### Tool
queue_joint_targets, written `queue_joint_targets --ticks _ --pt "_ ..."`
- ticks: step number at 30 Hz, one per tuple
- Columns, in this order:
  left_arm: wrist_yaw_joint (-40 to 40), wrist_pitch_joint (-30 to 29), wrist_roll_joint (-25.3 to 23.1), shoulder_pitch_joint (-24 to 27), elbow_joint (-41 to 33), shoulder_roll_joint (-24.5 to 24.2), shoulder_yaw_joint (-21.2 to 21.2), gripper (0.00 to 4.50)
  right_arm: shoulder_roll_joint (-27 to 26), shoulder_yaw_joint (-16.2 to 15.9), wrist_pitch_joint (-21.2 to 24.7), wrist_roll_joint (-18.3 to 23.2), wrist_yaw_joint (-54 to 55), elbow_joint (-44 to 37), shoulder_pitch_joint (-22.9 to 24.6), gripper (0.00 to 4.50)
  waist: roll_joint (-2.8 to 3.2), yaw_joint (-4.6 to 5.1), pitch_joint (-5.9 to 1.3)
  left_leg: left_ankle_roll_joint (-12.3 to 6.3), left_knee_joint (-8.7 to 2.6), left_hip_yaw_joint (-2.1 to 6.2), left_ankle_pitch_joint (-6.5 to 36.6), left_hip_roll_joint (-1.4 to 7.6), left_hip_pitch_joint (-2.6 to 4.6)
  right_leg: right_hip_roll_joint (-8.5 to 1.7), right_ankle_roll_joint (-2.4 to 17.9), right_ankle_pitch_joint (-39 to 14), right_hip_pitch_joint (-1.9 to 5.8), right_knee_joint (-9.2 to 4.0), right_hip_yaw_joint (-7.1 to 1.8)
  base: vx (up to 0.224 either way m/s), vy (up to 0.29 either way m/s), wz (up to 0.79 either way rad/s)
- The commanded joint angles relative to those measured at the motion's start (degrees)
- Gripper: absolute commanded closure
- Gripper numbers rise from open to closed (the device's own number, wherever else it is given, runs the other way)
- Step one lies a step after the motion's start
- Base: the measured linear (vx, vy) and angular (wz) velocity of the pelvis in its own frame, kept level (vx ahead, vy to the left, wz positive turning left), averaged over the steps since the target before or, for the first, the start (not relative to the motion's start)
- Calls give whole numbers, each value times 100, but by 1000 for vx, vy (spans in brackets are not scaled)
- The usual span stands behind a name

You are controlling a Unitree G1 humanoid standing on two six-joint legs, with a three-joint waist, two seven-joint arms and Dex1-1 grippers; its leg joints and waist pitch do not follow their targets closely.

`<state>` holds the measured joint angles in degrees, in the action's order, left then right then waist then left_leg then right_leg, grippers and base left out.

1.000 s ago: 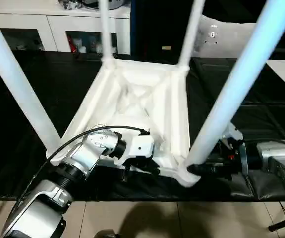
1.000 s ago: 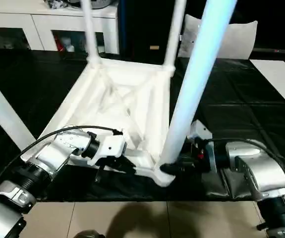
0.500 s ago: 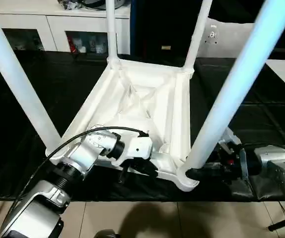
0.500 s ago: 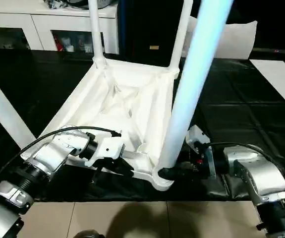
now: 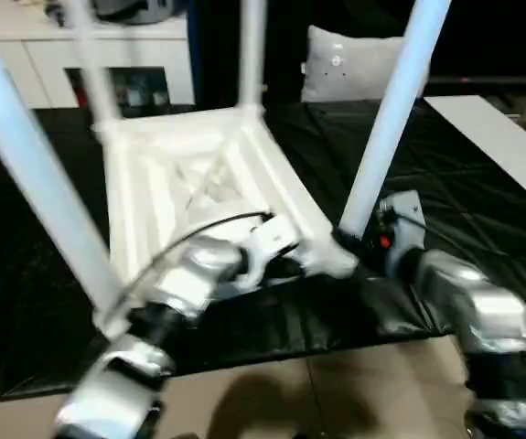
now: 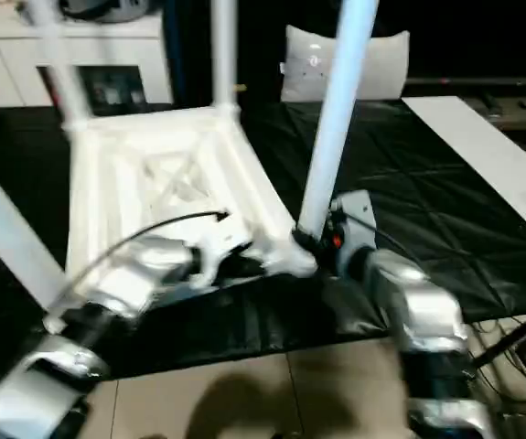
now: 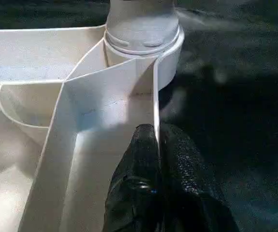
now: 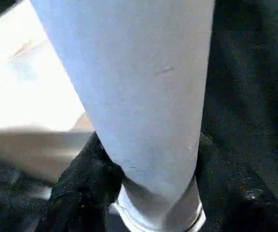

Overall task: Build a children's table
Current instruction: Rotate leg to tighten

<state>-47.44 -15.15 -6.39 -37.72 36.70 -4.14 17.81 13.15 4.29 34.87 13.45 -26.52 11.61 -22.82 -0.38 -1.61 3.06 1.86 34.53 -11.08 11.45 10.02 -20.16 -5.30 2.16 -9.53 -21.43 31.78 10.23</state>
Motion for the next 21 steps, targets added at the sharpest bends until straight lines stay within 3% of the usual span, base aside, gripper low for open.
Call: queue_joint_targets --ticks 1,3,6,8,11,12,14,15,16,17,18,19,20,21 --pt "87 54 202 -124 -145 347 32 450 -232 -160 -216 89 61 99 -92 192 -49 -26 -330 -36 -390 294 1874 381 103 -607 -87 -3199 183 -688 -317 0 0 0" --pt "105 53 142 -119 -142 348 58 450 -259 -177 -215 7 110 101 -88 179 -56 -68 -356 -121 -422 280 1527 390 52 -613 82 -2771 217 -595 -407 0 0 0" --pt "114 135 51 -114 -113 278 90 450 -292 -158 -166 -20 110 29 -36 169 -56 -118 -381 -194 -433 250 1159 423 47 -613 425 -2134 215 -468 -490 0 0 0" --pt "127 308 -64 -122 -37 120 123 450 -223 -159 -204 23 -9 -138 97 133 -72 -155 -399 -291 -419 233 907 399 -7 -613 485 -1942 264 -403 -517 0 0 0" --pt "161 543 -125 -165 95 -54 113 450 -34 -114 -287 182 -243 -472 360 124 -62 -218 -415 -398 -417 223 656 423 -12 -599 535 -1605 258 -352 -532 0 0 0" --pt "174 696 -163 -199 170 -125 119 450 88 -136 -369 161 -355 -594 483 106 -96 -233 -413 -416 -420 208 631 433 6 -585 547 -1535 243 -347 -538 0 0 0" --pt "231 1039 -277 -283 373 -308 130 450 392 -180 -458 78 -563 -825 768 86 -69 -291 -387 -414 -431 210 817 423 17 -584 410 -1787 251 -390 -531 0 0 0" --pt "256 1207 -329 -323 470 -400 132 450 455 -81 -319 259 -716 -960 887 86 -69 -291 -387 -414 -431 210 817 423 17 -584 410 -1787 251 -390 -531 0 0 0" --pt "232 1377 -348 -346 535 -483 124 450 555 -51 -297 321 -848 -1089 1002 75 -79 -288 -368 -422 -443 216 961 395 -2 -577 281 -2073 263 -447 -504 0 0 0" --pt "188 1533 -351 -354 577 -551 116 450 644 2 -255 411 -973 -1257 1139 63 -37 -290 -364 -355 -443 224 1105 404 33 -585 180 -2306 238 -491 -496 0 0 0" --pt "184 1538 -346 -354 577 -556 110 450 648 9 -258 415 -976 -1267 1147 53 -55 -275 -365 -308 -449 231 1159 404 36 -574 138 -2411 237 -500 -484 0 0 0" --pt "142 1616 -280 -362 590 -620 43 450 685 96 -275 493 -1029 -1385 1240 41 -53 -267 -364 -287 -453 235 1165 407 38 -578 143 -2432 231 -503 -484 0 0 0" --pt "59 1715 -230 -359 588 -670 15 450 703 159 -301 568 -1086 -1453 1296 31 -15 -265 -362 -267 -451 240 1191 405 39 -585 158 -2457 224 -510 -479 0 0 0" --pt "-119 1896 -168 -354 594 -763 10 450 738 238 -463 597 -1100 -1518 1378 20 -31 -260 -368 -260 -449 239 1203 415 47 -584 166 -2427 217 -513 -485 0 0 0"
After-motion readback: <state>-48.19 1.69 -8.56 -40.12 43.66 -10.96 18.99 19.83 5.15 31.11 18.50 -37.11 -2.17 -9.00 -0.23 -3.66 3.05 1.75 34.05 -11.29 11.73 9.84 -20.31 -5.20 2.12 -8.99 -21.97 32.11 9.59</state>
